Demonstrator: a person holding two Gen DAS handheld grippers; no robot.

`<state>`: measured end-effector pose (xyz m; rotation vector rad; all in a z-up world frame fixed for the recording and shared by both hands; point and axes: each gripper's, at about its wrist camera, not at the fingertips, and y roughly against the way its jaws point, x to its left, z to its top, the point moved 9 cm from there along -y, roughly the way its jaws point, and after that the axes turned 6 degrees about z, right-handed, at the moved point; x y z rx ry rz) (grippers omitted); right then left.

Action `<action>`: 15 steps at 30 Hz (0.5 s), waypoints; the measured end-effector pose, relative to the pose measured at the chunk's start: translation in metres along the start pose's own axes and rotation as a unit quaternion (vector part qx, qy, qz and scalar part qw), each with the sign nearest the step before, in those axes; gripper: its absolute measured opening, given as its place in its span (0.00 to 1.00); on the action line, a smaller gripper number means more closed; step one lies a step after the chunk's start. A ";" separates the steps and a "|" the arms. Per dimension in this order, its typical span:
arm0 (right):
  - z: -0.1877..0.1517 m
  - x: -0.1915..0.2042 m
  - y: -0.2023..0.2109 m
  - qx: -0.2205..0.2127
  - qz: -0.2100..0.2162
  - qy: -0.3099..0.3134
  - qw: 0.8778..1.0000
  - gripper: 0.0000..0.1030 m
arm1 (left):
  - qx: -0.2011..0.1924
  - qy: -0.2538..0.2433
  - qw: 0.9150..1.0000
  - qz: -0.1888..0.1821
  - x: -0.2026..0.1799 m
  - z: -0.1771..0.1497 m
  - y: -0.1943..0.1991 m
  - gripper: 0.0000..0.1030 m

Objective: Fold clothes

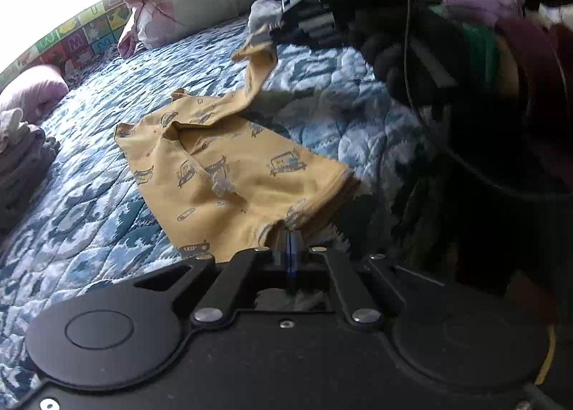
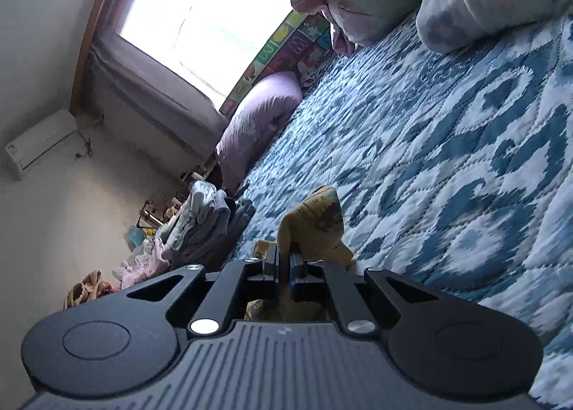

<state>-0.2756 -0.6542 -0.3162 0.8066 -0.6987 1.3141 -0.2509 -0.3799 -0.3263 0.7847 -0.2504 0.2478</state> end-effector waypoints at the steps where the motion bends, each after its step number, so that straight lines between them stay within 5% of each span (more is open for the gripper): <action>1: 0.002 0.000 0.001 -0.004 0.001 -0.002 1.000 0.07 | 0.000 -0.001 1.000 0.007 0.001 0.001 0.001 0.00; 7: 0.008 -0.001 0.006 -0.013 0.008 -0.011 1.000 0.07 | -0.003 -0.033 0.998 0.045 0.001 0.009 -0.004 0.07; 15: 0.007 0.002 0.006 -0.011 0.014 -0.012 1.000 0.07 | -0.007 -0.041 0.999 0.034 0.004 0.012 -0.001 0.00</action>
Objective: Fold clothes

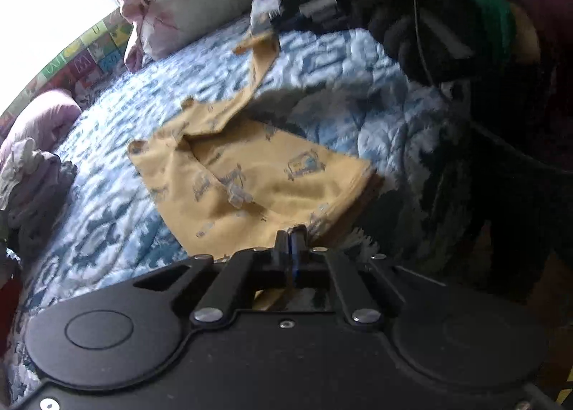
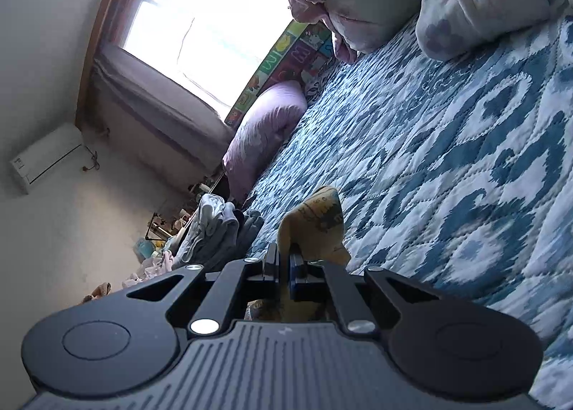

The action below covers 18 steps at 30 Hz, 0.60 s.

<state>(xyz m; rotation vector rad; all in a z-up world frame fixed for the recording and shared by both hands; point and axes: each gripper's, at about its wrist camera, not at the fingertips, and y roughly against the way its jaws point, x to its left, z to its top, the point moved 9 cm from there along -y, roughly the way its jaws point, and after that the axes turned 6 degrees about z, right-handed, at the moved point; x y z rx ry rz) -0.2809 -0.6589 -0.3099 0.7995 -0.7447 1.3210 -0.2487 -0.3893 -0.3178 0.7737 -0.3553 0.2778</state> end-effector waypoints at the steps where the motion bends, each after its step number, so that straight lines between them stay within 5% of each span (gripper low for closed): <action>1: 0.000 0.000 0.000 0.000 0.000 0.000 1.000 0.07 | -0.004 0.001 1.000 0.001 0.001 0.002 0.005 0.00; 7: 0.005 0.000 0.003 -0.015 0.001 -0.006 1.000 0.07 | 0.039 -0.021 0.999 -0.016 -0.012 -0.013 -0.006 0.03; 10: 0.008 0.002 0.006 -0.024 0.003 -0.007 1.000 0.07 | 0.025 0.022 0.999 -0.020 0.000 -0.006 0.010 0.03; 15: 0.007 0.005 0.005 -0.015 0.009 -0.008 1.000 0.07 | -0.004 0.125 0.992 0.033 0.049 0.006 0.015 0.03; 17: 0.007 0.008 0.003 -0.009 0.010 0.000 1.000 0.07 | 0.015 0.160 0.986 0.034 0.055 0.002 -0.007 0.04; 18: 0.006 0.009 0.003 -0.008 0.008 0.005 1.000 0.07 | 0.044 0.165 0.985 0.014 0.050 -0.006 -0.025 0.12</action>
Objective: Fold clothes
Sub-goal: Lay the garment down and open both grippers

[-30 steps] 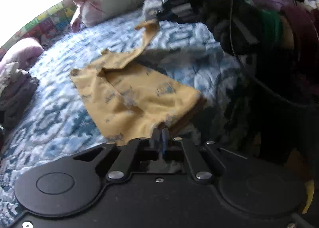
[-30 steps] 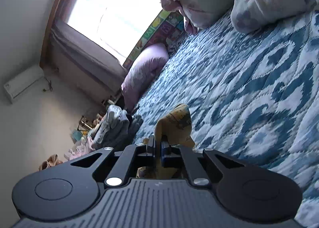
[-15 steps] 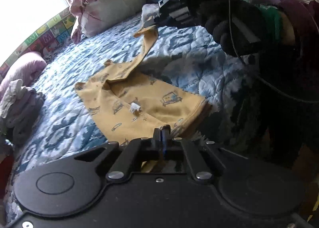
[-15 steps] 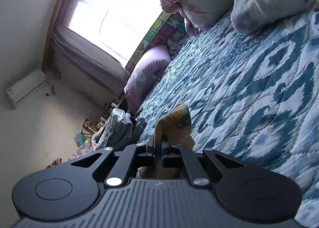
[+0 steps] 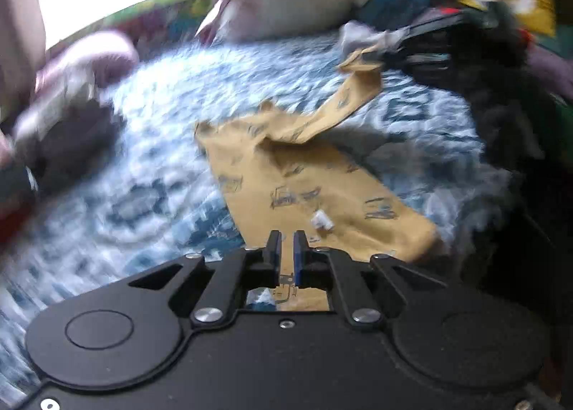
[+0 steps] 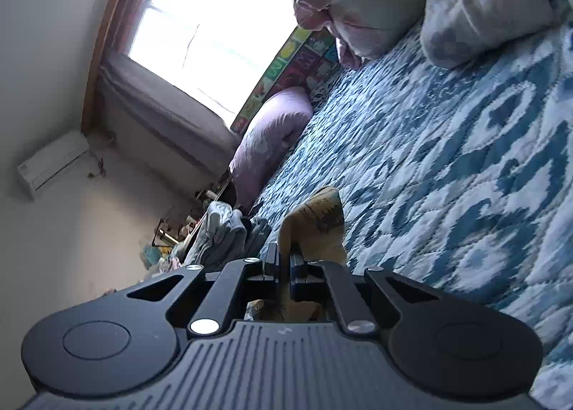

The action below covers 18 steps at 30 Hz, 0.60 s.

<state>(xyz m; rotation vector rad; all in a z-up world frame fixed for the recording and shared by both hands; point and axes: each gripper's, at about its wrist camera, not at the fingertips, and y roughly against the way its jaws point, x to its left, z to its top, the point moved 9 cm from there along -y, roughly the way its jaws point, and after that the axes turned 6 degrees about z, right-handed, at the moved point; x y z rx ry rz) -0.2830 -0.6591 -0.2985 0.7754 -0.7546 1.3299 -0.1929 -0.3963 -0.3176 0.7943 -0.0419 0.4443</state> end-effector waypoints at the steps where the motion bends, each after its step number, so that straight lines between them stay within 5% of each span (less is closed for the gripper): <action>1: 0.000 0.001 0.000 0.000 -0.004 0.005 1.000 0.07 | 0.032 0.004 0.999 -0.014 -0.003 -0.008 -0.018 0.20; 4: -0.003 0.001 0.005 0.003 -0.035 0.029 0.999 0.10 | 0.018 0.025 0.999 -0.027 -0.004 0.000 -0.024 0.20; 7: -0.006 -0.005 0.015 0.003 -0.076 0.043 0.996 0.17 | -0.025 0.058 0.997 -0.051 0.002 0.024 -0.017 0.33; 9: -0.008 -0.016 0.023 0.001 -0.098 0.018 0.995 0.39 | -0.042 0.049 0.996 -0.056 0.003 0.036 -0.021 0.34; 11: -0.011 -0.024 0.031 -0.002 -0.113 -0.010 0.994 0.43 | -0.060 0.051 0.995 -0.067 0.004 0.047 -0.025 0.39; 14: -0.018 -0.030 0.041 -0.001 -0.143 -0.021 0.989 0.67 | -0.089 0.089 0.989 -0.082 0.014 0.056 -0.034 0.40; 18: -0.023 -0.030 0.042 -0.001 -0.205 0.033 0.978 0.65 | -0.086 0.172 0.976 -0.103 0.033 0.050 -0.051 0.40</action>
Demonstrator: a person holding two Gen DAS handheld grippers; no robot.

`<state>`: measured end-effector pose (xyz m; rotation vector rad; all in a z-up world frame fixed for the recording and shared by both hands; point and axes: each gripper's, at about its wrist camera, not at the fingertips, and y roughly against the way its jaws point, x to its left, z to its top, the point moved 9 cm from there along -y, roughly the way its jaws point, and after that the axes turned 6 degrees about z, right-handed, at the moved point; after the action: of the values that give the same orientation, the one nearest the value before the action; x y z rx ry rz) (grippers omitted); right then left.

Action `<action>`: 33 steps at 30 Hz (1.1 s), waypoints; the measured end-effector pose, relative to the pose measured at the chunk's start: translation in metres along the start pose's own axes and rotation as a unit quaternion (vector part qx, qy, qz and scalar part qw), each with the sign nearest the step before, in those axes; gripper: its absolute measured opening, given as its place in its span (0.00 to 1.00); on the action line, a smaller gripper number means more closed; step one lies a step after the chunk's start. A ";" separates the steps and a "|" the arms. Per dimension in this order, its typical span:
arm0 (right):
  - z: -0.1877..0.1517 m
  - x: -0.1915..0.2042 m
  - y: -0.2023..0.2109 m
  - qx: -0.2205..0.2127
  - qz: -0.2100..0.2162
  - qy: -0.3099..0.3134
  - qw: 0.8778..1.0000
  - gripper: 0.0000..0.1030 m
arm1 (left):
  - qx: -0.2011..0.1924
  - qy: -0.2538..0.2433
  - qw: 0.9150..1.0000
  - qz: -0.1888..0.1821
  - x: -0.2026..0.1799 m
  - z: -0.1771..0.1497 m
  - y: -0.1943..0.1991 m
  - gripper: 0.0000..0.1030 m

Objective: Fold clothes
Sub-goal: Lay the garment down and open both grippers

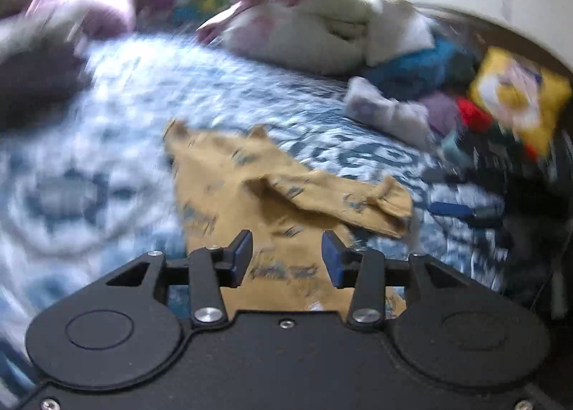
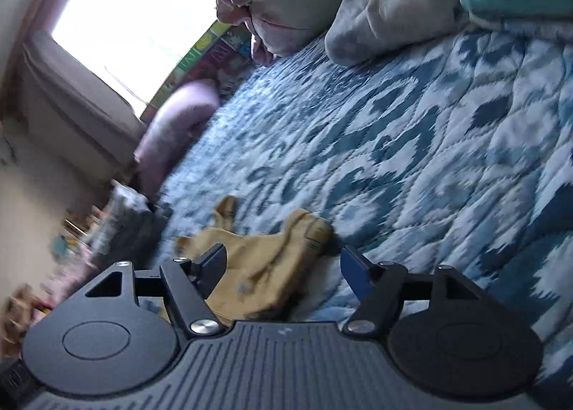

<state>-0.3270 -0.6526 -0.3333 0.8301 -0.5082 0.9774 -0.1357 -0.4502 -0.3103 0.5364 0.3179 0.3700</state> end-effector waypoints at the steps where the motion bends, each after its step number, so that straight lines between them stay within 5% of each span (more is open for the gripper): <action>1: 0.002 0.003 0.000 -0.009 -0.010 0.023 1.000 0.62 | 0.004 0.017 1.000 -0.002 0.005 -0.001 -0.003 0.40; 5: 0.018 0.016 -0.015 -0.029 -0.016 0.093 0.995 0.59 | -0.015 0.025 0.999 -0.020 0.012 0.010 -0.003 0.40; 7: 0.022 0.014 -0.036 -0.002 0.003 0.079 0.997 0.59 | -0.013 0.035 0.999 -0.013 0.021 0.008 -0.007 0.40; 11: 0.016 0.011 -0.062 0.045 -0.050 0.105 0.992 0.59 | -0.010 0.070 0.998 0.002 0.042 0.007 -0.006 0.40; 14: 0.009 0.015 -0.062 0.058 -0.079 0.149 0.984 0.29 | -0.019 0.078 0.997 0.003 0.050 0.010 0.002 0.40; 17: 0.009 0.011 -0.048 0.065 -0.096 0.151 0.982 0.22 | -0.025 0.087 0.996 0.007 0.054 0.011 0.009 0.40; 26: 0.010 -0.011 0.026 0.054 -0.105 0.080 0.990 0.31 | -0.044 0.083 0.996 -0.004 0.047 0.017 0.027 0.40; 27: 0.010 -0.011 0.026 0.051 -0.099 0.066 0.992 0.40 | -0.045 0.084 0.995 -0.004 0.045 0.017 0.028 0.40; 31: 0.023 0.006 0.002 0.036 -0.108 0.128 0.985 0.43 | -0.047 0.081 0.996 -0.003 0.041 0.013 0.034 0.40; 33: 0.029 0.001 -0.018 0.047 -0.113 0.103 0.987 0.51 | -0.047 0.075 0.996 0.002 0.042 0.011 0.035 0.40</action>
<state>-0.3118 -0.6805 -0.3226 0.8394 -0.1872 0.8700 -0.1034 -0.4099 -0.2903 0.4182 0.4429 0.4279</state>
